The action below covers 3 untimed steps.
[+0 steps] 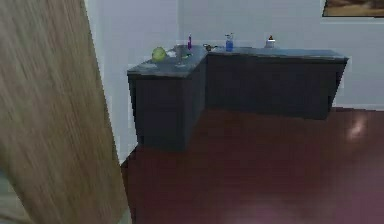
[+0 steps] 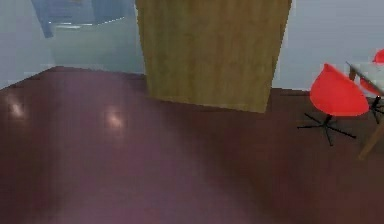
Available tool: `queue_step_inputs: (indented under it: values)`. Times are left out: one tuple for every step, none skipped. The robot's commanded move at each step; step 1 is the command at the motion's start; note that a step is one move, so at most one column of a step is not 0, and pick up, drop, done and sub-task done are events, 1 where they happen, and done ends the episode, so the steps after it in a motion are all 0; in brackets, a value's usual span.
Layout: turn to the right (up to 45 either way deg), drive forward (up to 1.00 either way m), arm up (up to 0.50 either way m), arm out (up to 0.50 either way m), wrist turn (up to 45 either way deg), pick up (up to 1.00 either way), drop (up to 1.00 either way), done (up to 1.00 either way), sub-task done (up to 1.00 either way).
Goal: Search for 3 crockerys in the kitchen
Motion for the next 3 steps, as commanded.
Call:
queue_step_inputs:
  values:
    - [45.0, 0.00, 0.00, 0.00, 0.0, 0.00, 0.00, 0.00, 0.00]
    - [45.0, 0.00, 0.00, 0.00, 0.0, 0.00, 0.00, 0.00, 0.00]
    - [12.0, 0.00, 0.00, 0.00, 0.0, 0.00, 0.00, 0.00, 0.00]
